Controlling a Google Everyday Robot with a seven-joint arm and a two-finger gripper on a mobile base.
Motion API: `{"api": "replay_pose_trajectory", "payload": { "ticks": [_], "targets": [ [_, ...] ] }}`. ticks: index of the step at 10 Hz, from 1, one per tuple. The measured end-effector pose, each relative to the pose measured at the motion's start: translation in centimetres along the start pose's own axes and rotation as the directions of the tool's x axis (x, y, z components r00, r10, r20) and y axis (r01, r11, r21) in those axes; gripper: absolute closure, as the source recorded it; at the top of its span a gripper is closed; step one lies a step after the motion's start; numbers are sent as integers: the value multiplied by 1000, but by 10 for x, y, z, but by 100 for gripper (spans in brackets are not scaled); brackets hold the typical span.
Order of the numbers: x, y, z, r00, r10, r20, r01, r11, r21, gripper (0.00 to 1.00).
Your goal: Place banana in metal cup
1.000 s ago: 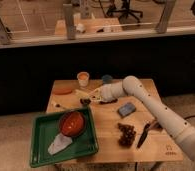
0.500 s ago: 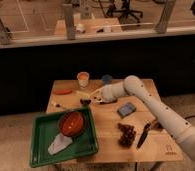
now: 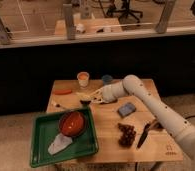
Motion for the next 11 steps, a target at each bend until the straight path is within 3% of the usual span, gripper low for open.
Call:
{"api": "replay_pose_trajectory", "payload": {
  "ticks": [3, 6, 9, 11],
  "targets": [
    [0, 3, 3, 1000, -21, 2, 21, 999, -34, 89],
    [-1, 6, 6, 999, -43, 11, 44, 997, -62, 60],
    [0, 6, 5, 999, -51, 13, 51, 996, -67, 30],
    [1, 6, 5, 999, -40, 16, 41, 997, -68, 20]
  ]
}}
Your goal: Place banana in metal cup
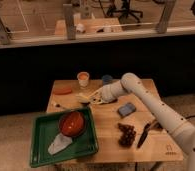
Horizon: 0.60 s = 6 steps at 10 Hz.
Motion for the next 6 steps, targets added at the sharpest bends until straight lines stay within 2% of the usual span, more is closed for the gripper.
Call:
{"api": "replay_pose_trajectory", "payload": {
  "ticks": [6],
  "targets": [
    [10, -2, -8, 998, 57, -7, -57, 998, 16, 20]
  ]
}}
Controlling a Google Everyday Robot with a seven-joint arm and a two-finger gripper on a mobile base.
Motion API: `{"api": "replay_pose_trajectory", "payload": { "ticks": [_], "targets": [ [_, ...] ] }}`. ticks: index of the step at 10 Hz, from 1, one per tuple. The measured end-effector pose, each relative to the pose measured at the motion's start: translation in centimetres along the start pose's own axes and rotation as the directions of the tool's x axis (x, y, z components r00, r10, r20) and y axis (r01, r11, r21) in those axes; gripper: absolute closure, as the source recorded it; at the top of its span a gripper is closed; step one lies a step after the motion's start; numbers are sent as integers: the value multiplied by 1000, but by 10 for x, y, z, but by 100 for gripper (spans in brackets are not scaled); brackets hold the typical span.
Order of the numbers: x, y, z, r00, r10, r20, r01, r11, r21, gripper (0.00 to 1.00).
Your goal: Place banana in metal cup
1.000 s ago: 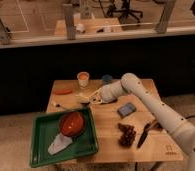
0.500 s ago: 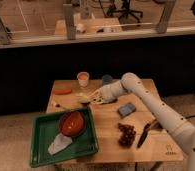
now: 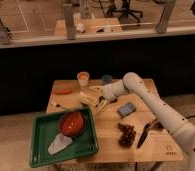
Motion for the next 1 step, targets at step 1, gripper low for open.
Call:
{"api": "replay_pose_trajectory", "payload": {
  "ticks": [1],
  "targets": [
    [3, -2, -4, 1000, 16, -14, -16, 1000, 8, 20]
  ]
}}
